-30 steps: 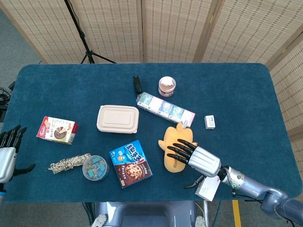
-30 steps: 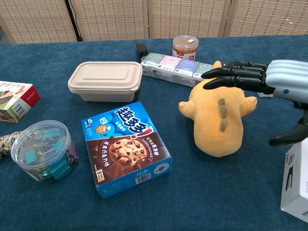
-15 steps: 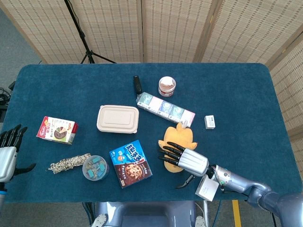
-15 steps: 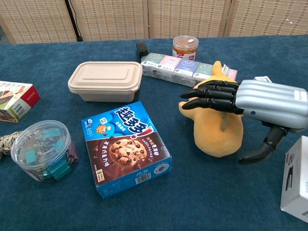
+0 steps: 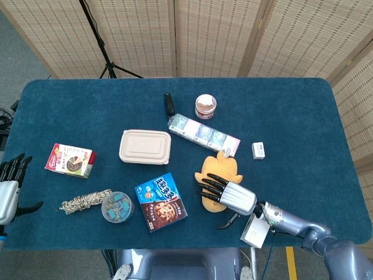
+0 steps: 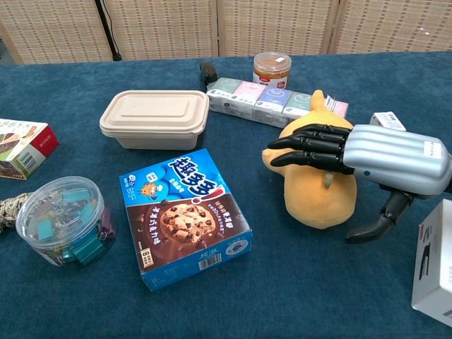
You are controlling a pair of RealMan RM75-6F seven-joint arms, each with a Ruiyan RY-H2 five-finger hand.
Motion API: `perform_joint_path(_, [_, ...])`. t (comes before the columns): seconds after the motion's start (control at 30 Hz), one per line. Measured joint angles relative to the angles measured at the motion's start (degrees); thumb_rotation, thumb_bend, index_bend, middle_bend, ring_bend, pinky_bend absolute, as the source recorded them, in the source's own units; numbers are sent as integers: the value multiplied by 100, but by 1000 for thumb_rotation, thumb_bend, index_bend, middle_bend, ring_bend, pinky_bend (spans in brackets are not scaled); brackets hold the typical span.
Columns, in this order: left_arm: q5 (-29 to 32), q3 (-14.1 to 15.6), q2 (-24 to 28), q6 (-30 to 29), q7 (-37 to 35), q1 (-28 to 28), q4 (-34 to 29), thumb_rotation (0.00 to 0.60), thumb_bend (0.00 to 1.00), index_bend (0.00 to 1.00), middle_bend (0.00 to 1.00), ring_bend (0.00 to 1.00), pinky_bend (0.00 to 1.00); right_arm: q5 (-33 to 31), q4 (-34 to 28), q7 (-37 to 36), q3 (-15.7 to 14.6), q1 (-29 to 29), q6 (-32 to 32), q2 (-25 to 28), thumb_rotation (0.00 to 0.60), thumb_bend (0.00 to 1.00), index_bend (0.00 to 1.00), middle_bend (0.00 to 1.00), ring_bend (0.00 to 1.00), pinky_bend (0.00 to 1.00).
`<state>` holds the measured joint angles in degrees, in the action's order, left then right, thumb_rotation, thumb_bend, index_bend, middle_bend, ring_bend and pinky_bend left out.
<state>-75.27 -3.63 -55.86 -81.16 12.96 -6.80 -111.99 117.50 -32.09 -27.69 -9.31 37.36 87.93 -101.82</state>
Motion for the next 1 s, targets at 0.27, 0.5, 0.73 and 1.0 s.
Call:
perform_joint_path(0.27, [8, 2, -23, -2, 43, -13, -8, 600, 0, 0, 0, 0, 0, -244, 676, -256, -41, 18, 122, -315, 0, 0, 0, 0, 0, 0])
perform_joint_path(0.5, [4, 8, -12, -4, 36, -13, -5, 600, 0, 0, 0, 0, 0, -473, 1052, -263, -65, 72, 21, -451, 0, 0, 0, 0, 0, 0])
perform_joint_path(0.73, [-1, 14, 4, 0, 11, -13, -7, 600, 0, 0, 0, 0, 0, -665, 1236, -254, -65, 119, -153, -499, 0, 0, 0, 0, 0, 0])
perform_joint_path(1.0, [1, 16, 24, -1, -20, -9, -3, 600, 0, 0, 0, 0, 0, -891, 1206, -333, -17, 175, -261, -438, 0, 0, 0, 0, 0, 0])
